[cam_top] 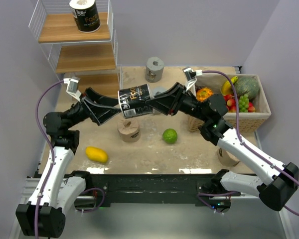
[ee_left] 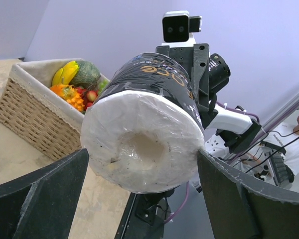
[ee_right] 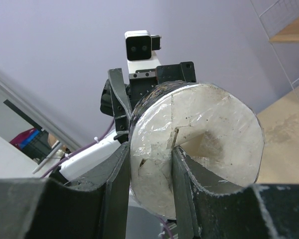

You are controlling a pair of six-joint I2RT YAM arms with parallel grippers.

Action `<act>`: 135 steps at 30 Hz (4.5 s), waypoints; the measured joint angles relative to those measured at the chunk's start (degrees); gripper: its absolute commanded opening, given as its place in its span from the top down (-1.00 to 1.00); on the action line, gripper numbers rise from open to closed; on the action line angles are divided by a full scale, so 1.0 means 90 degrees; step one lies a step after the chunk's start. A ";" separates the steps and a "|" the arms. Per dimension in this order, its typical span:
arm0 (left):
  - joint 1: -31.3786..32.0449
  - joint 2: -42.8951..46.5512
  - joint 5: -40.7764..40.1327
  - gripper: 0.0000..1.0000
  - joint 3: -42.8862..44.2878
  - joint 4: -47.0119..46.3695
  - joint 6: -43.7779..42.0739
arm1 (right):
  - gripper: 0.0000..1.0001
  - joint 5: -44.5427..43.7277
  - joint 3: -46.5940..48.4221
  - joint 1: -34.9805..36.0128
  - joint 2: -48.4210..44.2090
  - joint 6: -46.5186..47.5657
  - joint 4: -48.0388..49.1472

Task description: Place and organize the paper towels onto the shelf

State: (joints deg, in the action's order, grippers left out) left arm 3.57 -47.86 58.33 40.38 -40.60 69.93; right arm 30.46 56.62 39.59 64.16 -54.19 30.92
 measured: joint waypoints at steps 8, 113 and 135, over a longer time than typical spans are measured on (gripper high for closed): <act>0.0044 0.0233 -0.0323 -0.91 0.0117 0.0986 -0.0403 | 0.34 -0.0102 -0.0044 -0.0022 -0.0022 -0.0012 -0.0024; 0.0289 -0.4403 -0.8796 0.20 0.9619 0.9139 -0.6683 | -0.97 -0.3276 0.0104 0.0221 -0.2769 0.2463 -0.4311; 0.0061 -0.5231 -0.9102 0.12 0.9819 0.8012 -0.7242 | -0.97 -0.3497 0.0325 0.0221 -0.2803 0.2873 -0.4539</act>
State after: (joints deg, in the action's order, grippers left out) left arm 4.12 -94.94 -23.59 128.75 31.51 4.75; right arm -1.02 59.55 41.58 38.94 -28.34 -9.93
